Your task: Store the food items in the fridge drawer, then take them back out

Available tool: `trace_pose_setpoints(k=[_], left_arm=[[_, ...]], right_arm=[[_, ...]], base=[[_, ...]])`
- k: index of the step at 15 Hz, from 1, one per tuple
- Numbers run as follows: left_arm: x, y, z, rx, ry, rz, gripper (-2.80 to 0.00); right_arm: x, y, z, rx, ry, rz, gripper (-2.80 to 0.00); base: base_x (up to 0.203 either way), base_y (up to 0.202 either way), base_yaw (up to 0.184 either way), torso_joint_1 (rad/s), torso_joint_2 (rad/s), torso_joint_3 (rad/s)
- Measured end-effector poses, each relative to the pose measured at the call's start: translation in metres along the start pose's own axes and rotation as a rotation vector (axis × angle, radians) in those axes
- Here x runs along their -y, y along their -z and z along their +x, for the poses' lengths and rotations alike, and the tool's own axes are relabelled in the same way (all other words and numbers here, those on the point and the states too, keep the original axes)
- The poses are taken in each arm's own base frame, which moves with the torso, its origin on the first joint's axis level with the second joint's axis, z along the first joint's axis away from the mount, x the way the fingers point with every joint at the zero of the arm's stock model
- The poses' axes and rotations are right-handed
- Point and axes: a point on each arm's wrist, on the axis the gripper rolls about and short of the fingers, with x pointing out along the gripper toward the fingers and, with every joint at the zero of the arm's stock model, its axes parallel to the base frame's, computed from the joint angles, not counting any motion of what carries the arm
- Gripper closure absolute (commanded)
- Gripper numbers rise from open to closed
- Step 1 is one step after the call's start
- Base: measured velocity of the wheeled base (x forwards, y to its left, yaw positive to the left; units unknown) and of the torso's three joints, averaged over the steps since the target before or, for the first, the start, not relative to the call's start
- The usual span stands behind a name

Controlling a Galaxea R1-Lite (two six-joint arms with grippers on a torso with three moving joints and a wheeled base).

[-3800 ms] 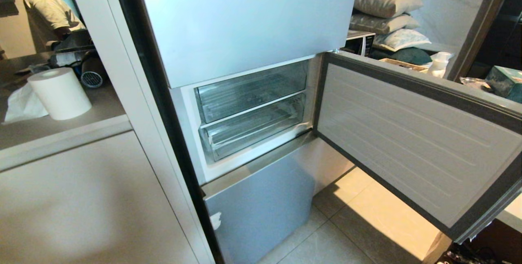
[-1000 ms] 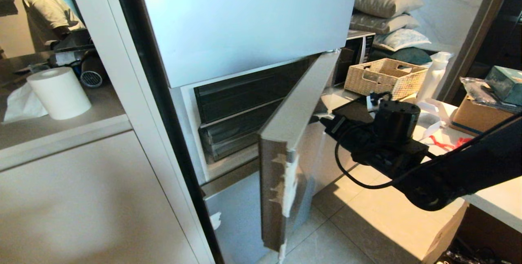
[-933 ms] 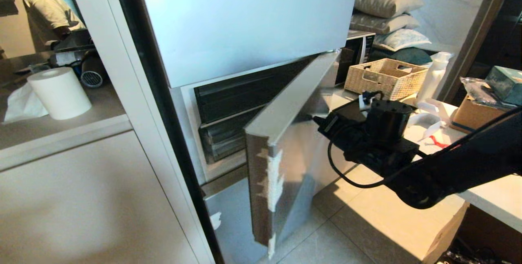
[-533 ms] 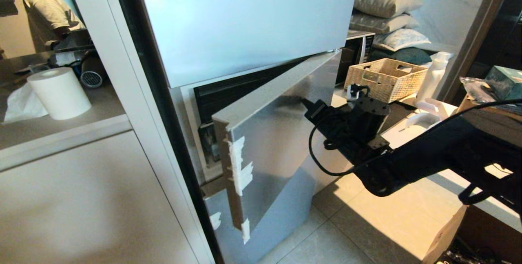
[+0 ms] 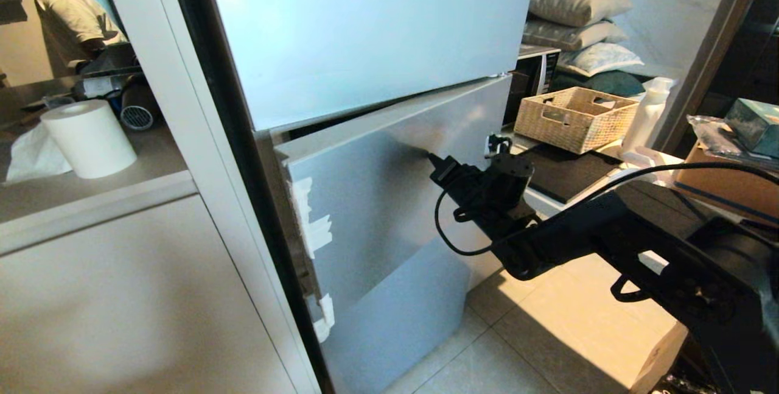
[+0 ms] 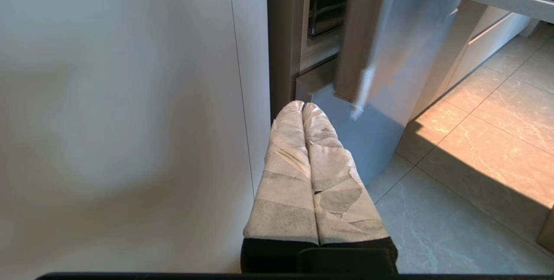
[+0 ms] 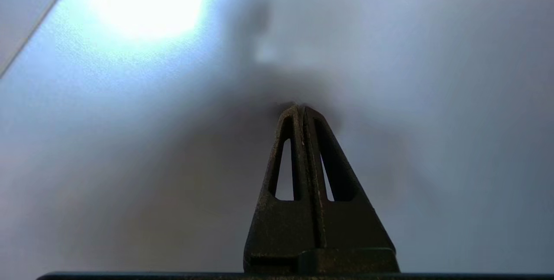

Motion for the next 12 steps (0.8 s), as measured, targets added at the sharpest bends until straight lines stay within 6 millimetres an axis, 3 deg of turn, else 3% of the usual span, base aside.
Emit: trace_pose_setpoints(k=[3,8,12], left_arm=[[0.0,0.0,0.0,0.0,0.0,0.0,0.0],[0.0,0.0,0.0,0.0,0.0,0.0,0.0],[0.0,0.0,0.0,0.0,0.0,0.0,0.0]], right_arm=[[0.002,0.005,0.009,0.0,0.057,-0.002,0.0],[-0.02,0.013,0.023,0.058,0.107,0.018,0.0],[-0.028,0.015,0.003,-0.006,0.142,-0.005,0.0]], base=[[0.0,0.0,0.0,0.0,0.0,0.0],[0.0,0.0,0.0,0.0,0.0,0.0],[0.0,0.0,0.0,0.0,0.0,0.0]])
